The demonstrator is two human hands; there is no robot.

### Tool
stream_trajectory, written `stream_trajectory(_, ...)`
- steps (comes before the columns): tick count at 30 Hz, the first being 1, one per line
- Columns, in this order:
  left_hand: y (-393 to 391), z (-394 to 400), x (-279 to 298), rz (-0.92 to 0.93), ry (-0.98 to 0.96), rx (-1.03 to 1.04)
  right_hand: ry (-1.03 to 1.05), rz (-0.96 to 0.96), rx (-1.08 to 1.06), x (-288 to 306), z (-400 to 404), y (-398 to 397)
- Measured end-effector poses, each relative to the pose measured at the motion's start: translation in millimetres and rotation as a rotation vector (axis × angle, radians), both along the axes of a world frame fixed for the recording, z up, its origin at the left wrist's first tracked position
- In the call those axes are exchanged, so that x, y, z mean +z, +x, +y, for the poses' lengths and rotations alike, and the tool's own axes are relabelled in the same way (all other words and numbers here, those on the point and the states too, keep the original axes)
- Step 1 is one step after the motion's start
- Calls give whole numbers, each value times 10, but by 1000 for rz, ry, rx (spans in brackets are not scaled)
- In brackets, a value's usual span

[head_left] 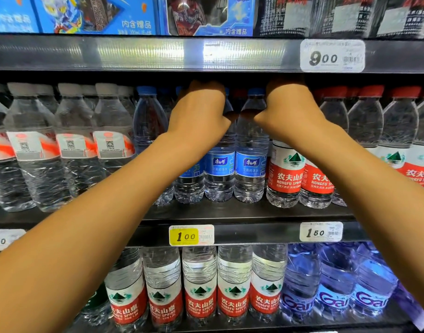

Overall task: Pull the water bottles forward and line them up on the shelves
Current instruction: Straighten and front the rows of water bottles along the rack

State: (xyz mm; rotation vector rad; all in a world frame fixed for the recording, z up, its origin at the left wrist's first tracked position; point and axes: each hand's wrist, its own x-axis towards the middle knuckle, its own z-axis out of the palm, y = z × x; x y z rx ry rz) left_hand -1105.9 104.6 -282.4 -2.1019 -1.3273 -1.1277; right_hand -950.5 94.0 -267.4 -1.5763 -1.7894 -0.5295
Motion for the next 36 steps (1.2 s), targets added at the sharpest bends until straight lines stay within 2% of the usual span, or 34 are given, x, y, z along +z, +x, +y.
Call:
stream_trajectory(4,-90,-123,-16,-22,-7,-5,0,0,-18,-20,-58,-27)
stream_trajectory(9,-372,-200,-8,-215,30,-31,67,51,12,-8,-151,-31)
stream_trajectory(13,-612,-253,-62,-293,49,-31,45,128,36,-90,-233,-72)
stream_trajectory(18,-850,-357,-262,-384,-12,-81,100,159,117,-263,-301,-27)
stream_trajectory(22,-1094,-561,-524,-535,-84,-112,124,207,249,-431,-411,-66)
stream_trajectory(27,-1519,-1155,-1122,-670,-164,35,-60,496,621,-835,-673,-297)
stream_trajectory(31,-1713,-1612,-1685,-837,-235,67,-243,748,801,-1269,-820,-582)
stream_trajectory(36,-2043,-2078,-2151,-1048,-266,89,-389,845,942,-1791,-1065,-915)
